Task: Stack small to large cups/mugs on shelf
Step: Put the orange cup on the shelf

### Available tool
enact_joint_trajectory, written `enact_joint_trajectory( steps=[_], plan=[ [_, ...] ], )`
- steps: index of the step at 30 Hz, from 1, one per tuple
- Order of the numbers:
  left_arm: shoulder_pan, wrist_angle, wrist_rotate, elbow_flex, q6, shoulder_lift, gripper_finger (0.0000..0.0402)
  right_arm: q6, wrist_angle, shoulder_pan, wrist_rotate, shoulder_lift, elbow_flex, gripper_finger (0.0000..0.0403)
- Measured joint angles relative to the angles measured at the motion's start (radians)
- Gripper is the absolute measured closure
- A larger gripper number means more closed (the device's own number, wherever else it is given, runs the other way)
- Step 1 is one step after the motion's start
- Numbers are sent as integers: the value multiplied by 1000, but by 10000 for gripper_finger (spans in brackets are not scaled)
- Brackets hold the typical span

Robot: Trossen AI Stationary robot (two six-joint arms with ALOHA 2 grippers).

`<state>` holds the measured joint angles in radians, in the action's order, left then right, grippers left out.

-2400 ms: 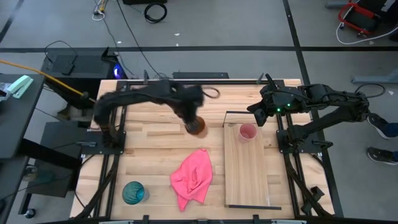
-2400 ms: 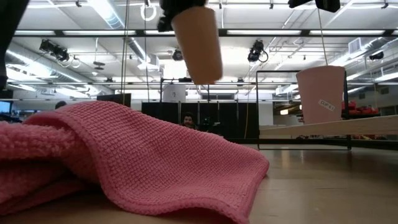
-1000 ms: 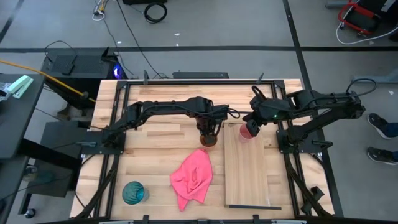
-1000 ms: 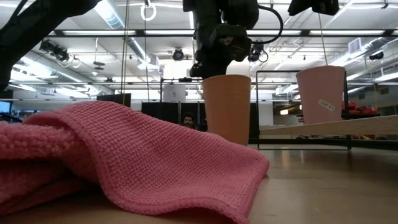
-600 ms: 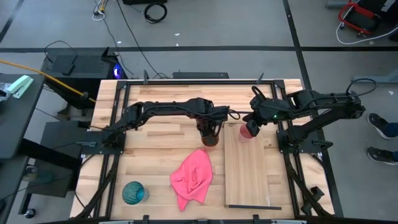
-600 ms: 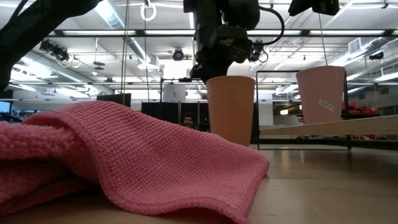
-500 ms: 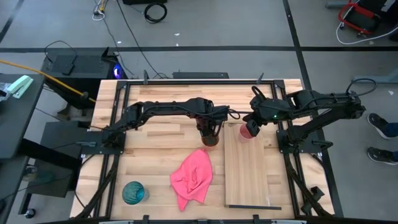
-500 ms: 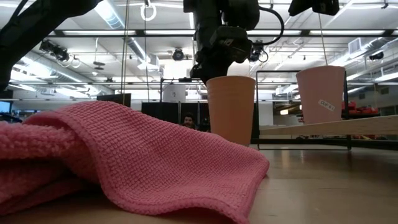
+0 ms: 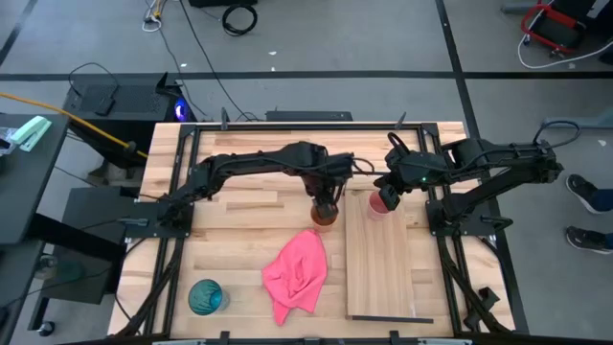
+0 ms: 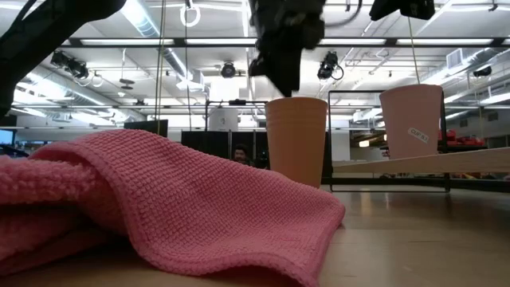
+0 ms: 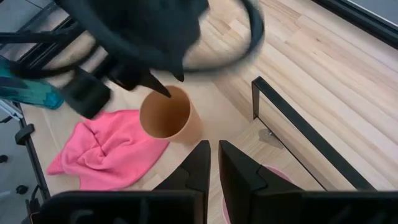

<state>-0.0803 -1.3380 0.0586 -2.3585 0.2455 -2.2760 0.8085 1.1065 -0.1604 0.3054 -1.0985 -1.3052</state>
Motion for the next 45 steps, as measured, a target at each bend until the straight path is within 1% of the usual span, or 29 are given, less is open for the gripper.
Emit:
enact_joint_trajectory(
  steps=[2, 5, 11, 15, 18, 23, 30, 34, 39, 42, 45],
  plan=[
    [-1, 23, 1, 15, 1, 30, 262, 0, -1, 0, 0, 0, 0, 362],
    [-6, -14, -2, 17, 2, 54, 254, 0, -4, 0, 0, 0, 0, 362],
    [-36, -135, -27, 10, -19, 100, 249, 0, -40, 0, 0, 0, 0, 362],
    [-57, -235, -87, 8, -54, 126, 257, -28, -96, 0, -14, -2, 0, 362],
    [-72, -232, -147, 10, -81, 154, 264, -60, -144, 0, -35, -11, 0, 362],
    [-119, -234, -159, 10, -122, 222, 272, -75, -181, 1, -41, -46, 0, 362],
    [-246, -233, -213, 10, -130, 305, 278, -144, -268, 33, -53, -118, 0, 362],
    [-338, -234, -214, 11, -151, 340, 276, -164, -316, 78, -106, -166, 0, 362],
    [-447, -233, -209, 11, -154, 358, 274, -197, -322, 134, -171, -231, 0, 362],
    [-497, -233, -147, 12, -158, 358, 278, -211, -322, 152, -212, -272, 0, 362],
    [-514, -234, -79, 69, -180, 361, 284, -225, -317, 160, -229, -317, 0, 362]
  ],
)
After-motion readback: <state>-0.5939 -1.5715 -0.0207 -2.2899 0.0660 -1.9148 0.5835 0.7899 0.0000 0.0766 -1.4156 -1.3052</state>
